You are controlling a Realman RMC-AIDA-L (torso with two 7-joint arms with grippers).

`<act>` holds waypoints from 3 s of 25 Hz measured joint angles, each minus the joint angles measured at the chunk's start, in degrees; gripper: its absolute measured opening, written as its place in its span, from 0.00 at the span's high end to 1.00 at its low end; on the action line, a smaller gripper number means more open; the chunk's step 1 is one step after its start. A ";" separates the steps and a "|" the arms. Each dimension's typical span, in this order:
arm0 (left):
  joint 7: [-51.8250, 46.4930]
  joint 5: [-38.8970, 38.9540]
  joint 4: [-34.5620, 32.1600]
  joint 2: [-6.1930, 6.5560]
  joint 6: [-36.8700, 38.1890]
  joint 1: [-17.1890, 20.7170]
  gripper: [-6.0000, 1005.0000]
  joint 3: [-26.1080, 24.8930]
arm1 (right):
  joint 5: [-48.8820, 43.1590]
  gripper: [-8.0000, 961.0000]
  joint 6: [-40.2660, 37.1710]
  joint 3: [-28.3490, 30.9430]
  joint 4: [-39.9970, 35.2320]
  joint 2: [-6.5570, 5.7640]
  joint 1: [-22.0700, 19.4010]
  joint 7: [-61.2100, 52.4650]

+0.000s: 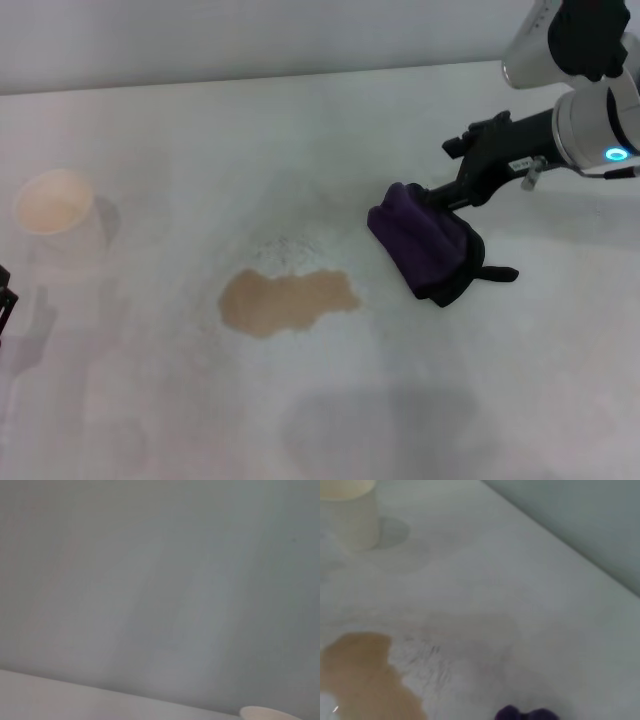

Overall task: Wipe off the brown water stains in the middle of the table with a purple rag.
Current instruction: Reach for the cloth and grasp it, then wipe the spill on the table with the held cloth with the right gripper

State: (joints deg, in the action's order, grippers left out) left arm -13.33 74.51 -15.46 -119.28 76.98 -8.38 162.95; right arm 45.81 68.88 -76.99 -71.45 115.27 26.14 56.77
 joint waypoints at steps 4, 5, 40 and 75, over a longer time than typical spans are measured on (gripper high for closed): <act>-0.01 0.02 0.16 0.01 0.02 -0.41 0.11 0.00 | -0.04 0.11 0.33 -0.75 2.67 0.07 0.25 -0.12; -0.02 0.03 0.17 0.01 0.02 -0.44 0.11 0.00 | -0.04 0.11 0.26 -0.96 3.50 0.10 0.49 -0.15; -0.03 0.02 1.27 0.10 1.10 -0.15 0.11 0.00 | -0.07 0.68 -8.69 -3.99 18.29 0.32 6.23 -2.98; -0.03 -0.04 1.66 0.03 2.13 -0.50 0.11 0.00 | 17.05 0.93 -12.19 -32.61 13.73 0.92 11.73 3.93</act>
State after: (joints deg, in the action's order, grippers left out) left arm -13.36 74.47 -13.80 -119.24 79.11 -8.88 162.95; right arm 62.86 56.69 -109.59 -57.72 116.19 37.87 60.71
